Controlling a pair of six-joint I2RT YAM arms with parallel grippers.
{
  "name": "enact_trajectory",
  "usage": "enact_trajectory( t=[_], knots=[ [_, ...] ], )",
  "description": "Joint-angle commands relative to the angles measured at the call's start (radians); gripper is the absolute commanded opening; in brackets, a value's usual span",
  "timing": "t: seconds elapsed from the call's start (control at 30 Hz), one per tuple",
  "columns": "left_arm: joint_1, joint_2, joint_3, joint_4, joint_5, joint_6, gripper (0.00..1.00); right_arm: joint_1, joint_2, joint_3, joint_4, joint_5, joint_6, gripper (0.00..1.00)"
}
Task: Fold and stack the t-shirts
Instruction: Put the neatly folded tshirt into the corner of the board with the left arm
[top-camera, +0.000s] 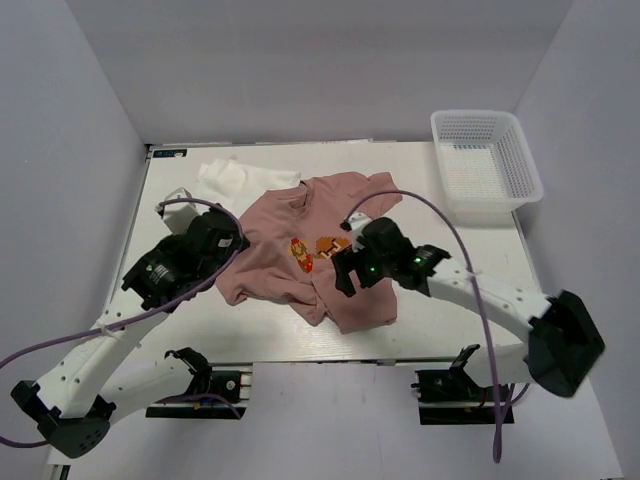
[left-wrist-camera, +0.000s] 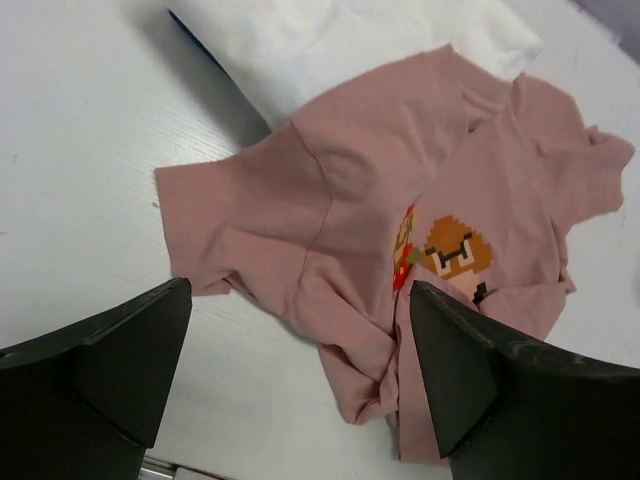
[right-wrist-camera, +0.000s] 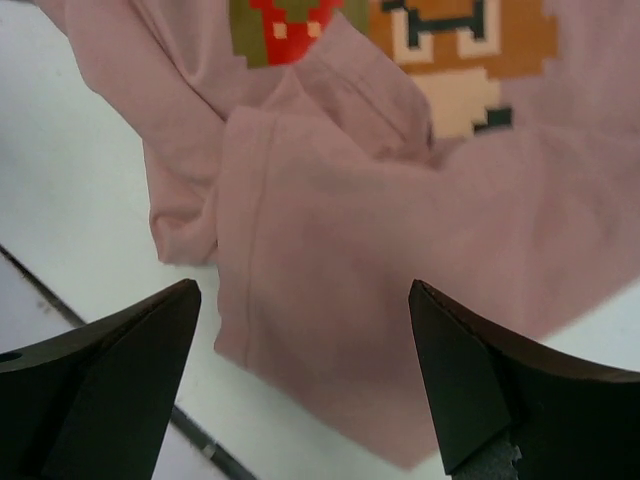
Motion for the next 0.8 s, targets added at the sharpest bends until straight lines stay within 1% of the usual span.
enact_trajectory(
  t=[0.0,0.03,0.07,0.1,0.13,0.17,0.2,0.23,0.3,0.33,0.37,0.4,0.47,0.53,0.63,0.7,0.73,0.77],
  knots=[
    [0.004,0.039,-0.037,0.105,0.099,0.016,1.0,0.04,0.125,0.127,0.172,-0.006,-0.102,0.9],
    [0.004,0.076,-0.037,0.105,0.111,0.016,1.0,0.043,0.239,0.152,0.178,0.008,-0.116,0.9],
    [0.004,0.093,-0.026,0.105,0.124,0.016,1.0,0.056,0.277,0.177,0.181,0.021,-0.136,0.9],
    [0.004,0.107,-0.017,0.092,0.124,0.016,1.0,0.063,0.314,0.236,0.205,0.025,-0.16,0.9],
    [0.004,0.116,-0.003,0.092,0.133,0.028,1.0,0.073,0.408,0.253,0.215,0.031,-0.172,0.9],
    [0.004,0.116,-0.003,0.092,0.133,0.028,1.0,0.08,0.435,0.267,0.245,0.079,-0.174,0.9],
    [0.004,0.116,-0.003,0.116,0.145,0.043,1.0,0.083,0.453,0.29,0.282,0.092,-0.208,0.9],
    [0.004,0.116,-0.003,0.116,0.145,0.052,1.0,0.087,0.514,0.293,0.294,0.092,-0.209,0.9],
    [0.004,0.116,-0.003,0.128,0.156,0.052,1.0,0.087,0.553,0.303,0.35,0.091,-0.206,0.9],
    [0.004,0.106,-0.003,0.137,0.156,0.063,1.0,0.09,0.564,0.287,0.406,0.092,-0.209,0.9],
    [0.004,0.106,-0.012,0.138,0.156,0.063,1.0,0.092,0.584,0.277,0.426,0.1,-0.211,0.9],
    [0.004,0.106,-0.012,0.138,0.156,0.063,1.0,0.09,0.607,0.269,0.442,0.1,-0.211,0.9],
    [0.004,0.106,-0.012,0.127,0.156,0.063,1.0,0.09,0.628,0.273,0.396,0.126,-0.2,0.9],
    [0.004,0.106,-0.012,0.127,0.133,0.063,1.0,0.083,0.622,0.258,0.31,0.149,-0.154,0.9],
    [0.004,0.122,0.002,0.141,0.167,0.097,1.0,0.077,0.528,0.116,0.227,0.218,-0.09,0.9],
    [0.004,0.161,0.037,0.141,0.199,0.109,1.0,0.077,0.433,-0.004,0.138,0.287,-0.012,0.9],
    [0.004,0.209,0.051,0.141,0.208,0.109,1.0,0.072,0.379,-0.034,0.109,0.305,0.019,0.9],
    [0.004,0.237,0.078,0.141,0.219,0.109,1.0,0.052,0.354,-0.088,0.032,0.264,0.157,0.9]
  ],
)
